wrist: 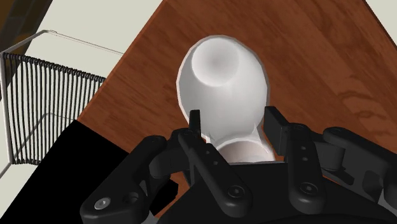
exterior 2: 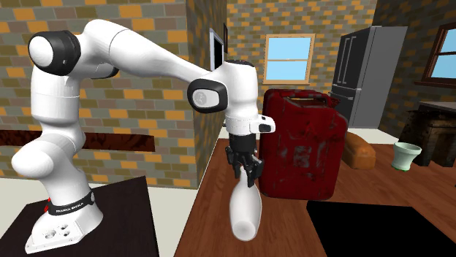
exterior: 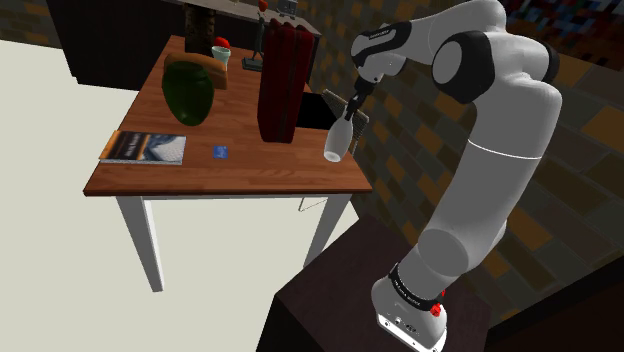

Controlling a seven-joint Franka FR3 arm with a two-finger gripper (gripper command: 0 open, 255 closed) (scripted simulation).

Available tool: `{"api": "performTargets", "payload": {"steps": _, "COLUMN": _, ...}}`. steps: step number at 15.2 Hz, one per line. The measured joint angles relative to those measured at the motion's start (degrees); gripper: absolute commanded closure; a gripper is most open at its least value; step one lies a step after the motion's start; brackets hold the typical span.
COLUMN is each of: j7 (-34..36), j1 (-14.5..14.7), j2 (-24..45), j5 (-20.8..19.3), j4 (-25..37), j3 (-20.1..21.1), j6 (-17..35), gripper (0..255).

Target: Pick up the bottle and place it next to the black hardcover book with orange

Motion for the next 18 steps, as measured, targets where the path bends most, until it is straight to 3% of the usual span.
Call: {"api": "performTargets", "payload": {"steps": 18, "j7": 1.79, "j1": -0.02, "j2": -2.44, "j5": -1.90, "j4": 9.00, "j3": -0.65, "j6": -11.06, "gripper": 255}}
